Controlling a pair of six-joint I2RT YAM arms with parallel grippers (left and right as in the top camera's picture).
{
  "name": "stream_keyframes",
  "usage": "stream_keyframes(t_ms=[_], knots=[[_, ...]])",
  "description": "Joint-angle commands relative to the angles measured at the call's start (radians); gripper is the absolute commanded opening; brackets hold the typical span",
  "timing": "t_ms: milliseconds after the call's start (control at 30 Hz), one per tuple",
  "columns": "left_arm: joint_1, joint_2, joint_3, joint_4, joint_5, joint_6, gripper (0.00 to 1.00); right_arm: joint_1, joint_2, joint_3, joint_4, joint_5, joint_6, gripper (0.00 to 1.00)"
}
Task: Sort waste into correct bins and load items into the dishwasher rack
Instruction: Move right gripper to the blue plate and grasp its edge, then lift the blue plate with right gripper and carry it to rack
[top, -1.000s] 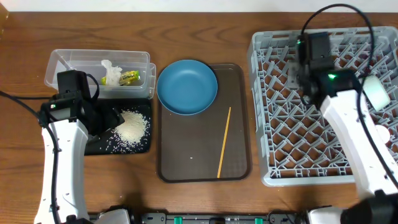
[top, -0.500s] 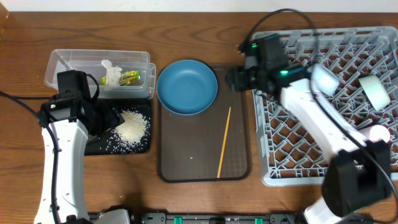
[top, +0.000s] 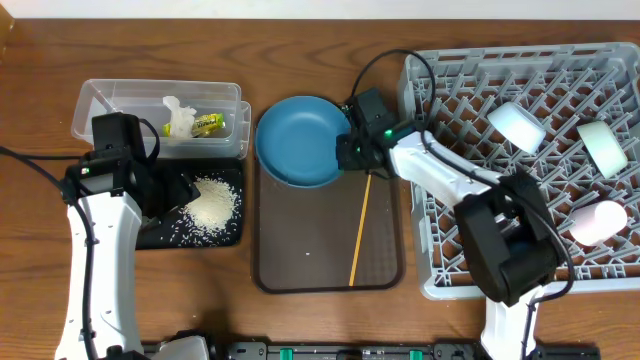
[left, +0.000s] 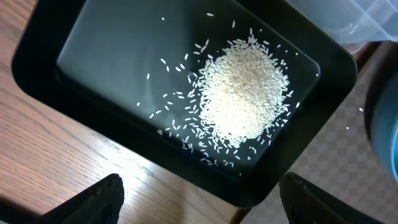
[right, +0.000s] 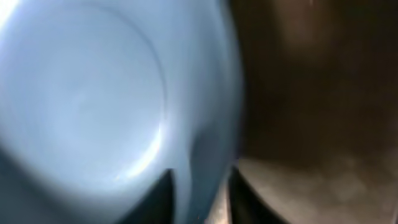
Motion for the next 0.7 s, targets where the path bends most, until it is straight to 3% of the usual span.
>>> stream_keyframes(t_ms=[0, 100, 333, 500, 667], knots=[[0.004, 0.002, -0.002, -0.003, -0.019, -0.001, 0.83, 0.012, -0.005, 0.008, 0.0, 0.028, 0.022, 0.07], [0.004, 0.002, -0.002, -0.003, -0.019, -0.001, 0.83, 0.007, -0.039, 0.011, 0.001, 0.05, 0.021, 0.01], [0.004, 0.002, -0.002, -0.003, -0.019, -0.001, 0.82, -0.033, -0.251, 0.012, -0.03, 0.241, -0.065, 0.01], [0.004, 0.002, -0.002, -0.003, -0.019, -0.001, 0.83, -0.055, -0.423, 0.012, -0.069, 0.532, -0.217, 0.01], [0.004, 0.002, -0.002, -0.003, -0.019, -0.001, 0.83, -0.077, -0.533, 0.012, -0.062, 0.91, -0.464, 0.01]])
